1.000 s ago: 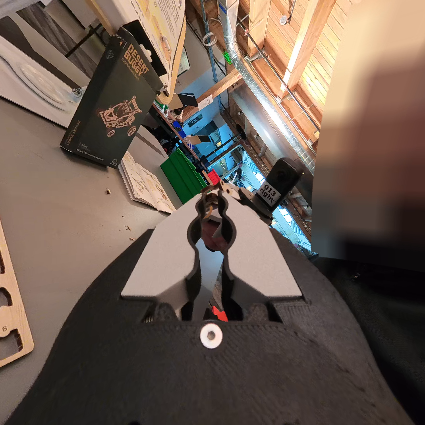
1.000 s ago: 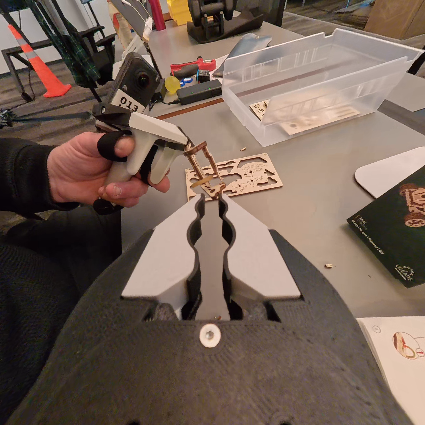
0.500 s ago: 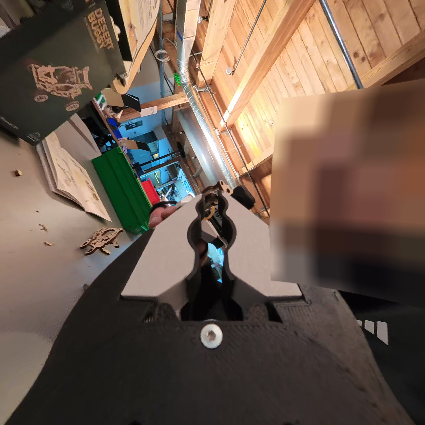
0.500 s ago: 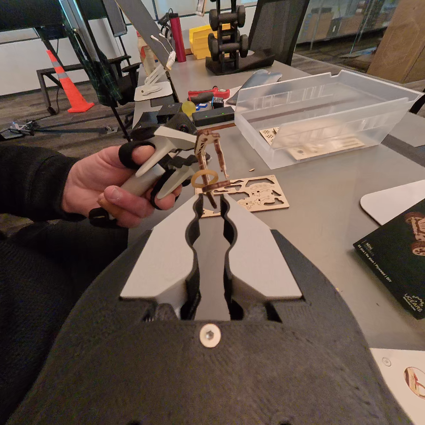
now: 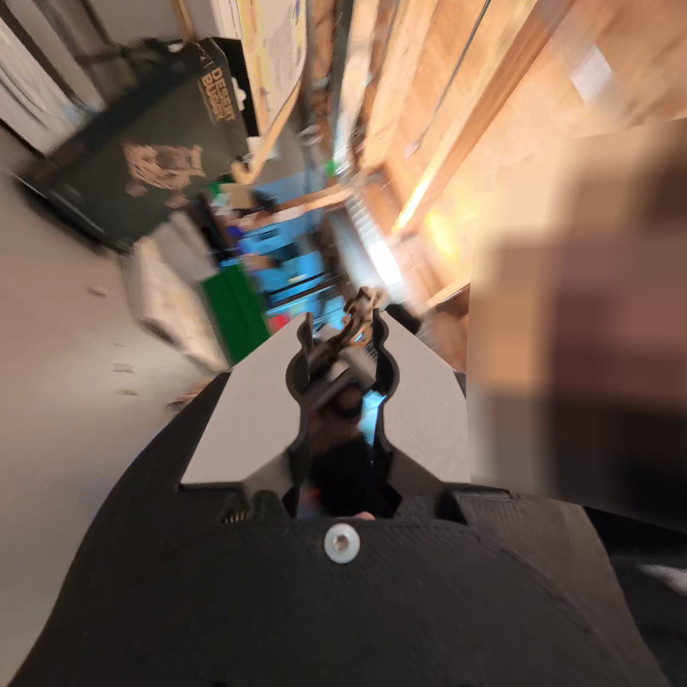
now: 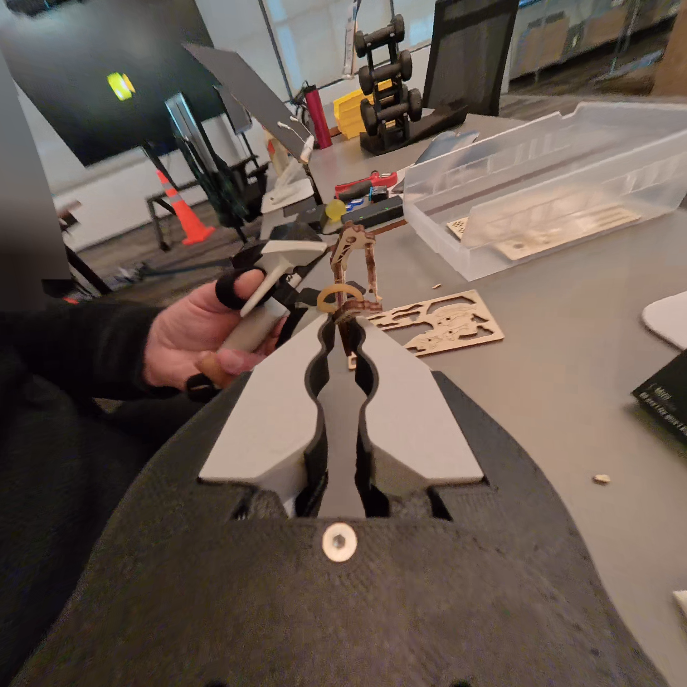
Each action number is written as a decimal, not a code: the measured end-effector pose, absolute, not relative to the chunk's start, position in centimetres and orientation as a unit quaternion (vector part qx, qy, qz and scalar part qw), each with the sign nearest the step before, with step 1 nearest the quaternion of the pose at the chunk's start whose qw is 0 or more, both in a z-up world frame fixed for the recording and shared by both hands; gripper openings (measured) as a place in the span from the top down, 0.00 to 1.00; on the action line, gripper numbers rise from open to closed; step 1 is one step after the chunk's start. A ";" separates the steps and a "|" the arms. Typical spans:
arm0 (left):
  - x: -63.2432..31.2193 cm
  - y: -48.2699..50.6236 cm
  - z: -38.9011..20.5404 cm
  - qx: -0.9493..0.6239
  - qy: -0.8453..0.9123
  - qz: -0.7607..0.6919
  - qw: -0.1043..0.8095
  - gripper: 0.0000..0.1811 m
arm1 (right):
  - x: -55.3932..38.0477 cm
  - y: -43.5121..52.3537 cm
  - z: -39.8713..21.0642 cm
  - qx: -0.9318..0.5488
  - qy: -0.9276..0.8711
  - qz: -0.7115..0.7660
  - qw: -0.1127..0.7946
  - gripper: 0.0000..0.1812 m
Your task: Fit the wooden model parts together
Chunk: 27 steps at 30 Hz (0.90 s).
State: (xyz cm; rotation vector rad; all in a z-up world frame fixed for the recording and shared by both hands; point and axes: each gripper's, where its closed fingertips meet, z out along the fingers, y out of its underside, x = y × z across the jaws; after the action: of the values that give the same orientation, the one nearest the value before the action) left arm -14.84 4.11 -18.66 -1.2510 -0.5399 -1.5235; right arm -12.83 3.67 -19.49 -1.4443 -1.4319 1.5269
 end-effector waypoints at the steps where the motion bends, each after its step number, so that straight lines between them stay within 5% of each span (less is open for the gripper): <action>1: -14.7 4.1 -18.9 -0.560 -0.203 -0.602 0.532 0.83 | -12.7 3.9 -19.5 -0.549 -0.524 0.590 0.274 0.98; 8: -13.3 4.2 -18.5 -0.702 -0.039 -0.443 0.556 0.84 | -12.0 3.4 -20.1 -0.566 -0.475 0.659 0.138 0.98; 13: -11.5 4.1 -18.5 -0.709 -0.003 -0.445 0.547 0.96 | -11.6 2.6 -19.6 -0.556 -0.461 0.685 0.094 0.98; 27: -11.4 3.8 -17.6 -0.684 0.000 -0.455 0.570 1.00 | -11.2 4.1 -19.5 -0.565 -0.491 0.639 0.178 0.85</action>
State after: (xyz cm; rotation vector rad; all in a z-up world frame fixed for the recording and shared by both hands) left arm -11.43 3.84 -17.61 -1.6045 -0.0008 -1.0687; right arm -11.19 4.12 -19.53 -1.5990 -1.3888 1.8070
